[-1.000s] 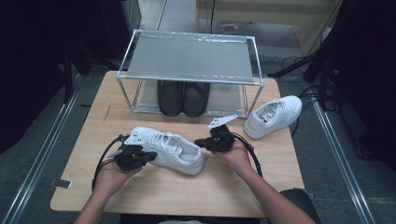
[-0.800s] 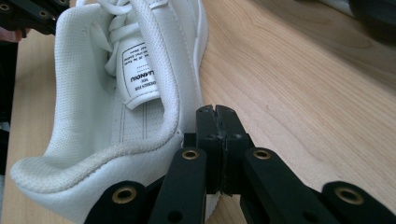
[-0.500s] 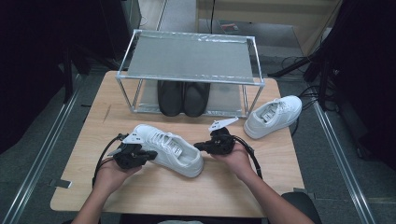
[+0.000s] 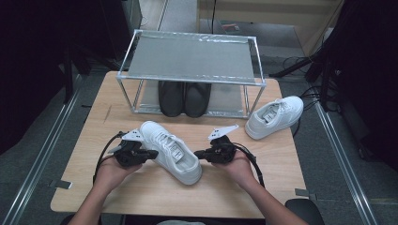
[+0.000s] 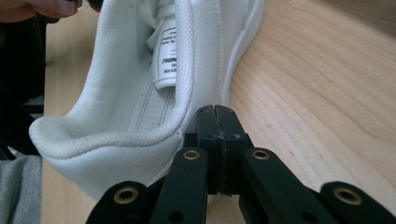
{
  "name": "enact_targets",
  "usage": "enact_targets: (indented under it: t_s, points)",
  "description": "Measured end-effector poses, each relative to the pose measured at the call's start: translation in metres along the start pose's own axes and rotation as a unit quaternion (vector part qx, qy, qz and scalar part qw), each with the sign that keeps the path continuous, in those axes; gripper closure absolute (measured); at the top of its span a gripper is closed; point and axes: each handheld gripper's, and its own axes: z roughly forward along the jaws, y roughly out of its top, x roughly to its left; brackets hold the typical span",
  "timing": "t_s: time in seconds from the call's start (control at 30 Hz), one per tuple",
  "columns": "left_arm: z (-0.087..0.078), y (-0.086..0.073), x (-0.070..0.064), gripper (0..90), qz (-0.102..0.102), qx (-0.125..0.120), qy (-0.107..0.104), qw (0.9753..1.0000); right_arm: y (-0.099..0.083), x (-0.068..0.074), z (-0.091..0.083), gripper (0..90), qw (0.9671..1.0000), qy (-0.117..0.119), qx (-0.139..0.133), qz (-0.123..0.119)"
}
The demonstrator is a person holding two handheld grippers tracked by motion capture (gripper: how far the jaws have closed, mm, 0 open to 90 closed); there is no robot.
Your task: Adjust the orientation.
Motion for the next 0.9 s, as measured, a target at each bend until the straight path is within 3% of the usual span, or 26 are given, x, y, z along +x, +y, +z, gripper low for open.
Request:
enact_targets:
  t_s: [0.33, 0.63, 0.9]
  points:
    - [0.001, 0.0, 0.007, 88.7, -0.004, -0.006, -0.017, 0.9998, -0.008, 0.018, 0.001, 90.0, 0.9999, 0.012, 0.003, -0.001]
    - [0.006, 0.008, 0.01, 88.1, 0.004, -0.002, -0.015, 0.9999, -0.017, 0.038, 0.008, 90.0, 0.9999, 0.015, -0.004, 0.001]
    - [0.012, 0.014, 0.012, 85.6, 0.006, -0.005, -0.016, 0.9998, -0.018, 0.047, 0.01, 89.2, 0.9998, 0.019, 0.002, -0.004]
